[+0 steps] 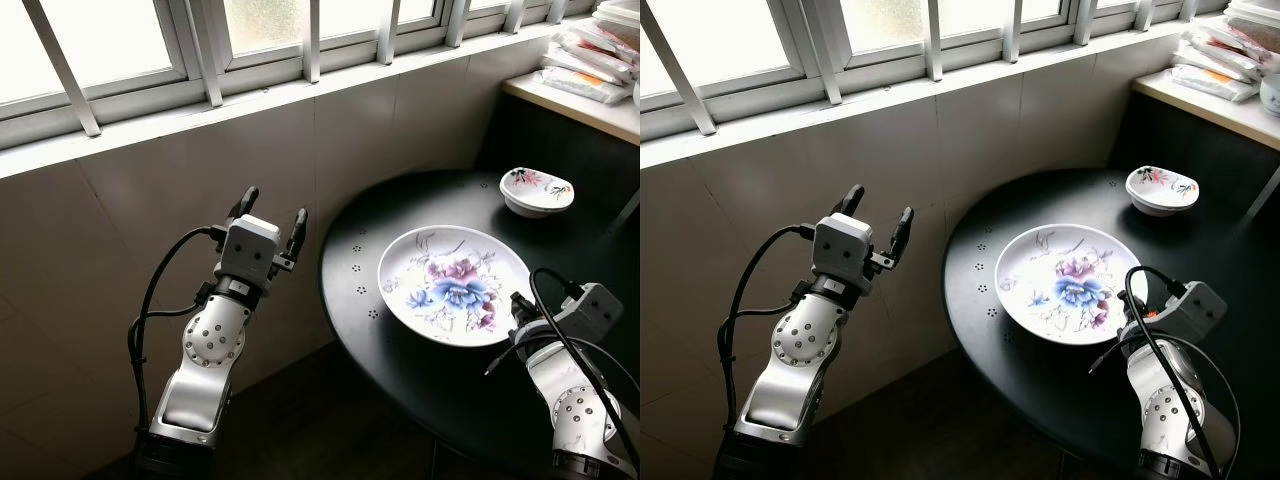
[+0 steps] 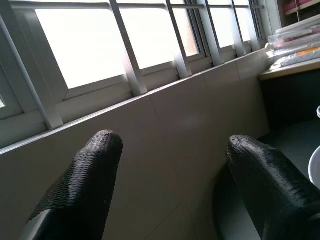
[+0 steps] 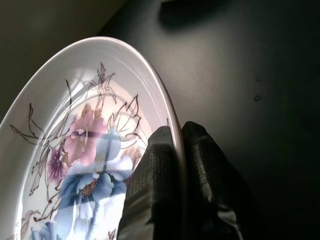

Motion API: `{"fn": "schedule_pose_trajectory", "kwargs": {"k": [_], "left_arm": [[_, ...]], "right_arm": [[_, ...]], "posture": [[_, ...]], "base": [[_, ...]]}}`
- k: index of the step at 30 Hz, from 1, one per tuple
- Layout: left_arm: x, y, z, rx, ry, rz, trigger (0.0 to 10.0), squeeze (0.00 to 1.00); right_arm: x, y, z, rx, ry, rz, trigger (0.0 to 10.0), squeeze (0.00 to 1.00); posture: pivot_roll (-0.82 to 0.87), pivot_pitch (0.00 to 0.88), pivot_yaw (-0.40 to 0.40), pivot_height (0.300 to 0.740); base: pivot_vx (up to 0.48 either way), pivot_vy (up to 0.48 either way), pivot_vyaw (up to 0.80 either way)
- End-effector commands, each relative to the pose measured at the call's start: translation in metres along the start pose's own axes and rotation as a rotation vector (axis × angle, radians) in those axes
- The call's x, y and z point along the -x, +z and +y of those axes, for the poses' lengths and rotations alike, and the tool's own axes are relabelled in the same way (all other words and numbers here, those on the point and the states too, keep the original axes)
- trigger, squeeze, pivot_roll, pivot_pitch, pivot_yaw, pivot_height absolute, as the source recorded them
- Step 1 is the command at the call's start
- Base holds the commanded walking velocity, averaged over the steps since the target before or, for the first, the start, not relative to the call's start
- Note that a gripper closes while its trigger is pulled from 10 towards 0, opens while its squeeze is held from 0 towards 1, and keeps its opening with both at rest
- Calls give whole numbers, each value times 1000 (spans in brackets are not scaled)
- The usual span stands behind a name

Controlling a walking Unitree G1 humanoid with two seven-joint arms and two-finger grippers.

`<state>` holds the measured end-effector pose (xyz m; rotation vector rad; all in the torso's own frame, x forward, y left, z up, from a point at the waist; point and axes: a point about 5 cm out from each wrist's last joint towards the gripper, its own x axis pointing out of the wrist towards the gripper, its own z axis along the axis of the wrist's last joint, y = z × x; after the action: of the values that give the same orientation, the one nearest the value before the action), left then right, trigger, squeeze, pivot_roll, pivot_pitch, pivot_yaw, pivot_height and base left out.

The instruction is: Kitchen organization

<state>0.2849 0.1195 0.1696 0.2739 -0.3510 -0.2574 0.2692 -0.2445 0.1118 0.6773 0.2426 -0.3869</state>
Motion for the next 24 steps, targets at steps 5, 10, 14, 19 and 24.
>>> {"fn": "schedule_pose_trajectory", "kwargs": {"k": [5,10,14,19,24], "left_arm": [[-1,-3,3,-12,9,12,10000,0],[-1,-5,6,-18,22,23,10000,0],[1,-7,6,-20,24,29,10000,0],[2,-8,7,-25,28,36,10000,0],[2,-9,10,-32,39,43,10000,0]], "right_arm": [[8,22,24,-141,188,-149,0,0],[16,28,41,-142,311,-182,0,0],[22,27,53,-69,386,-198,0,0],[26,24,62,70,432,-212,0,0],[27,26,65,105,450,-233,0,0]], "posture": [[-24,0,-9,740],[-24,0,-10,740],[-24,0,-9,740],[-18,0,-13,740],[-18,0,-13,740]], "base": [[0,0,0],[0,0,0],[0,0,0],[0,0,320],[0,0,800]]}}
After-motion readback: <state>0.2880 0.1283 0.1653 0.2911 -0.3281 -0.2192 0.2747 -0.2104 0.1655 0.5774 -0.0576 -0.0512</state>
